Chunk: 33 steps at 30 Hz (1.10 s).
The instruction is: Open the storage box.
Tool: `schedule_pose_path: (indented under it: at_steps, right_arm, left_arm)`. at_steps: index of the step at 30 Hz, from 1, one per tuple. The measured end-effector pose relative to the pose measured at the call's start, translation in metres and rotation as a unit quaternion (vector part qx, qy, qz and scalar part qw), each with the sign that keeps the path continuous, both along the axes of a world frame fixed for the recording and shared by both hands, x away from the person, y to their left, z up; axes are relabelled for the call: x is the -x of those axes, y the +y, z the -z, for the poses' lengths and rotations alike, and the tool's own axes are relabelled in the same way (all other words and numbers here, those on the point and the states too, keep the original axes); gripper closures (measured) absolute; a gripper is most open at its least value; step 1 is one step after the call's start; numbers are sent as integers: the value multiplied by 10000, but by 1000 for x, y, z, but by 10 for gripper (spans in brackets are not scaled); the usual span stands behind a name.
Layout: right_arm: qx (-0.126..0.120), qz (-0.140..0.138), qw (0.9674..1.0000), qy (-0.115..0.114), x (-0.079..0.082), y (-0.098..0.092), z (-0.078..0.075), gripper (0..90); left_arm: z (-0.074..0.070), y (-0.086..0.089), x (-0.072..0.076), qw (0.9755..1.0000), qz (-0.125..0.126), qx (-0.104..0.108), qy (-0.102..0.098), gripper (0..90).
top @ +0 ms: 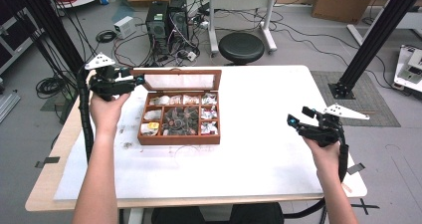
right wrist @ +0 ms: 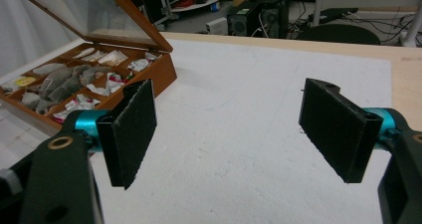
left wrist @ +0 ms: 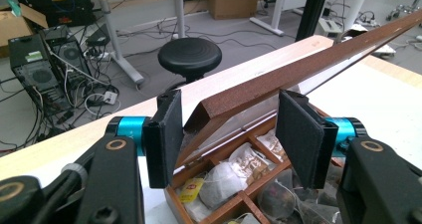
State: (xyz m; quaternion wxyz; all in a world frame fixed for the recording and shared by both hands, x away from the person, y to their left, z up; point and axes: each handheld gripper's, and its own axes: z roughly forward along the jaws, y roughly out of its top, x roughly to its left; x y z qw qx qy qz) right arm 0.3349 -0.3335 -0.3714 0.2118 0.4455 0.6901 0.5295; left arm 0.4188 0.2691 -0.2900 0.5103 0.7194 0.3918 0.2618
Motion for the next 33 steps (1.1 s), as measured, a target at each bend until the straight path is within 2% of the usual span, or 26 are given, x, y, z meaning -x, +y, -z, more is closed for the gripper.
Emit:
schedule_pose_path:
  at_steps: [3,6,8,16,22,33]
  right_arm:
    - [-2,19,10000,-23,3,-2,-2,229]
    - [1,26,10000,-45,4,-3,-4,230]
    - [4,17,10000,-52,4,-4,-5,230]
    - [25,-85,10000,-46,3,-5,-9,230]
    - [44,-184,9998,-19,3,-3,-9,231]
    - [49,-194,9998,-12,4,-3,-8,232]
  left_arm:
    - [-4,-1,-4,10000,-7,-57,55,445]
    - [-10,-3,-8,9997,8,-236,91,444]
    - [-12,-4,-9,9996,11,-272,74,445]
    - [-12,-3,-15,9999,27,-122,113,443]
    - [-13,-4,-16,9999,-11,-122,113,440]
    - [-12,-4,-15,9999,-6,-132,88,440]
